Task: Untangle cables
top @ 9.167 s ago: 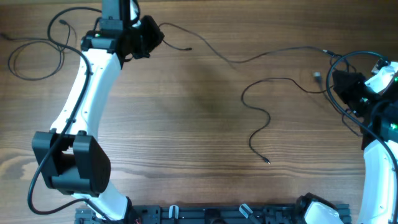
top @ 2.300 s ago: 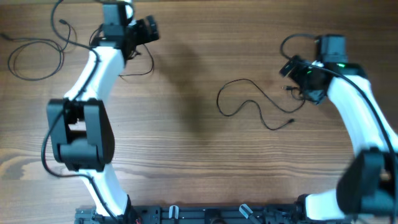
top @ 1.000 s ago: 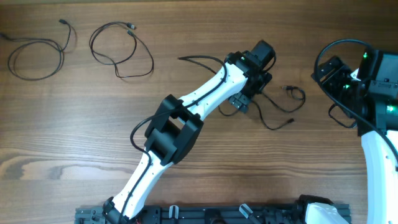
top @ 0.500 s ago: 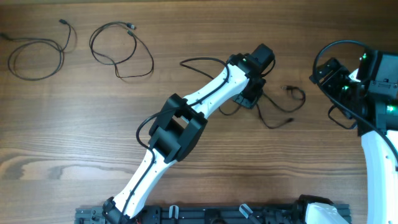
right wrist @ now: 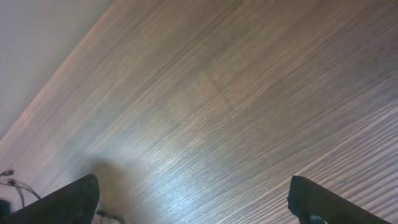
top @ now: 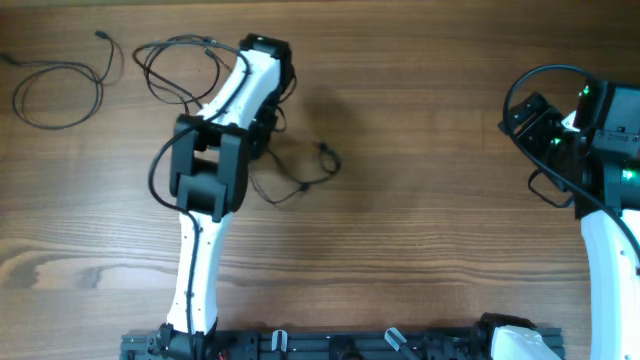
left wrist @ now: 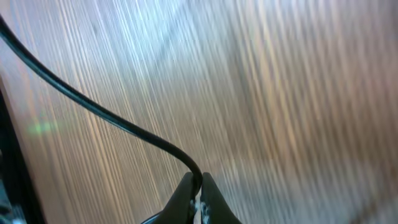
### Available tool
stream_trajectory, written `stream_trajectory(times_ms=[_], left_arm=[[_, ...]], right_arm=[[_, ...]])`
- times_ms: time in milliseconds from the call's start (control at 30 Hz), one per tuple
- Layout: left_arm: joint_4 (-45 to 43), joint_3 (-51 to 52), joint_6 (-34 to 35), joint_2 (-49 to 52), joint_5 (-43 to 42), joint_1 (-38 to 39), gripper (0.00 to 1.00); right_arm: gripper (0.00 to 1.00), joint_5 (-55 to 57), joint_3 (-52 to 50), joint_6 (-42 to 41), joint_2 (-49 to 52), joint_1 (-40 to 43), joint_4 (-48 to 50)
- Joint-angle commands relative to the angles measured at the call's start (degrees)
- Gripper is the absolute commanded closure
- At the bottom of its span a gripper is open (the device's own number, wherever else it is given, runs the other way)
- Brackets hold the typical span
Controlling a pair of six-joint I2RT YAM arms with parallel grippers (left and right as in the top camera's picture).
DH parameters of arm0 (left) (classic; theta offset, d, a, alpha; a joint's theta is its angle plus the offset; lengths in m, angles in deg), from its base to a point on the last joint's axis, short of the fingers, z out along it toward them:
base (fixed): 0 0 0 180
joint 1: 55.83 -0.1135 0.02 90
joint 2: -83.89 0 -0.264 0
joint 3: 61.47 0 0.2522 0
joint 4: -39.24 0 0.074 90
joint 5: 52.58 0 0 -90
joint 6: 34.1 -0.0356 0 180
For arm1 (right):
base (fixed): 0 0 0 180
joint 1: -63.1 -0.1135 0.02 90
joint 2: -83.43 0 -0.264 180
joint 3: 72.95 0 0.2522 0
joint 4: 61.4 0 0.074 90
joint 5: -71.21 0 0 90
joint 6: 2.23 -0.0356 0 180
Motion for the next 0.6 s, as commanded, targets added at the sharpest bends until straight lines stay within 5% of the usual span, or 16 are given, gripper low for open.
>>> stream_trajectory(times_ms=[0, 167, 300, 467, 567], left_arm=[[0.42, 0.24, -8.02, -10.27, 8.15, -4.96, 0.96], [0.35, 0.24, -19.3, -29.42, 17.18, -14.53, 0.96], [0.28, 0.24, -22.53, -42.25, 20.06, -30.45, 0.96], [-0.76, 0.31, -23.3, -41.44, 11.5, -49.42, 0.96], [-5.2, 1.7, -22.93, -38.16, 8.94, -50.95, 0.96]], right_arm=[[0.0, 1.75, 0.63, 0.72, 0.0, 0.13, 1.27], [0.0, 1.73, 0.63, 0.52, 0.0, 0.13, 3.41], [0.0, 1.7, 0.63, -1.29, 0.0, 0.11, 3.54], [0.0, 1.46, 0.63, -2.47, 0.0, 0.11, 4.94], [0.0, -0.5, 0.63, -2.45, 0.0, 0.11, 3.93]])
